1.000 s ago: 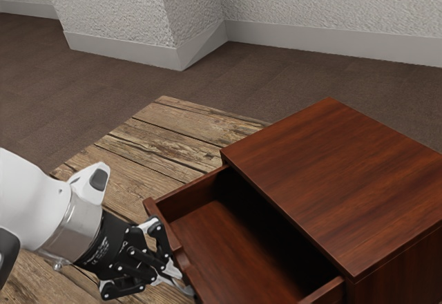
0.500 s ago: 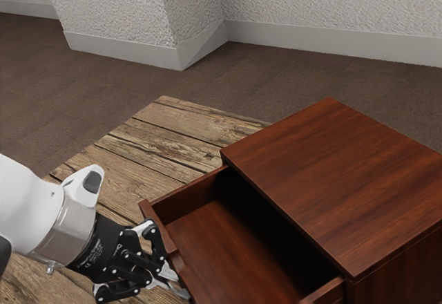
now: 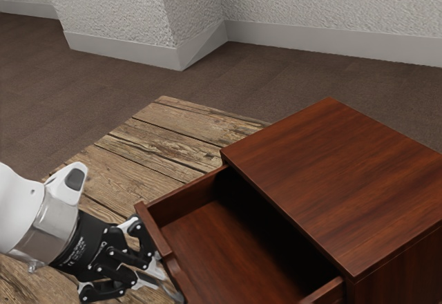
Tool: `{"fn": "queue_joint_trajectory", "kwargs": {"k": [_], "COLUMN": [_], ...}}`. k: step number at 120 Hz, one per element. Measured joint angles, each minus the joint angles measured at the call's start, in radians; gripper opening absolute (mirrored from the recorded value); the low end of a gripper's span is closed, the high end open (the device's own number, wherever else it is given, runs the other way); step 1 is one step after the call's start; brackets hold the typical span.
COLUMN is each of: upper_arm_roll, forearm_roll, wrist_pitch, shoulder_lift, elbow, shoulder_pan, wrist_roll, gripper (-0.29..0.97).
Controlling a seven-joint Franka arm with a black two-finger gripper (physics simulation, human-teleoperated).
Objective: Pull the drawer handle with one arm to open the drawer
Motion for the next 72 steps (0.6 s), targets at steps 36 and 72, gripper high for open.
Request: {"fn": "queue_joint_trajectory", "kwargs": {"k": [36, 72], "upper_arm_roll": [0.044, 0.062], "forearm_roll": [0.017, 0.133], "wrist_pitch": [-0.071, -0.496], "shoulder_lift": [-0.007, 0.238], "elbow": [0.076, 0.467], "shoulder_pan": [0.006, 0.01], "wrist_roll": [0.001, 0.003], "gripper": [0.35, 0.58]}}
